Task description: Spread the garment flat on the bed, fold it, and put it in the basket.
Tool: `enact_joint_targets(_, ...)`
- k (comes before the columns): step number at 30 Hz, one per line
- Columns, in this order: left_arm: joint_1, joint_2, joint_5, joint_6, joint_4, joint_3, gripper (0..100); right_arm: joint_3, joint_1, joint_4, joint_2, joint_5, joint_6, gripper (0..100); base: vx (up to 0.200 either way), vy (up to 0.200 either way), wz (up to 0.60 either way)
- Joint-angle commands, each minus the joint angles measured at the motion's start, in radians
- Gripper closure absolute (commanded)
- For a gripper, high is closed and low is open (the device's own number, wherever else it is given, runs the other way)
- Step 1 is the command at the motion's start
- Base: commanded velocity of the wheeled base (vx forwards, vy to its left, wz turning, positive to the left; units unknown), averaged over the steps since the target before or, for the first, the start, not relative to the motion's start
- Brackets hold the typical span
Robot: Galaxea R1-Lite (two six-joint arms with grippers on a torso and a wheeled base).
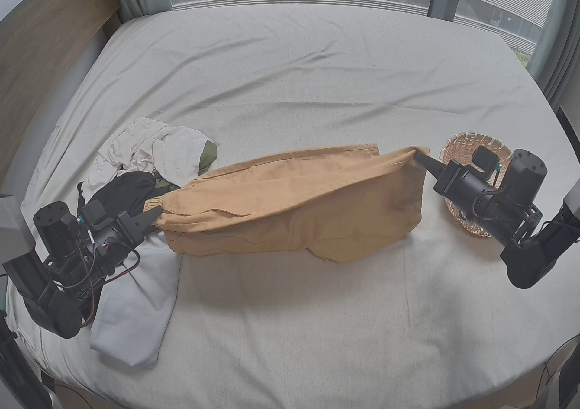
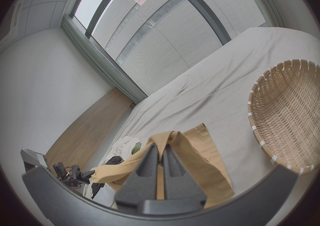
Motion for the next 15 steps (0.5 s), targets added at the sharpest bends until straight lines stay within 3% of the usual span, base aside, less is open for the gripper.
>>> enact_joint_targets(1,-0.003,0.043,0.013,-0.012,0.0,-0.027,100,-0.051,-0.003,0.007,0.043,0.001,0.0,100,0.0,0.0,0.0)
enact_joint_targets(15,-0.004,0.121,0.036,-0.017,-0.001,-0.108,100,-0.218,-0.011,0.088,0.143,0.002,0.001,100,0.0,0.0,0.0)
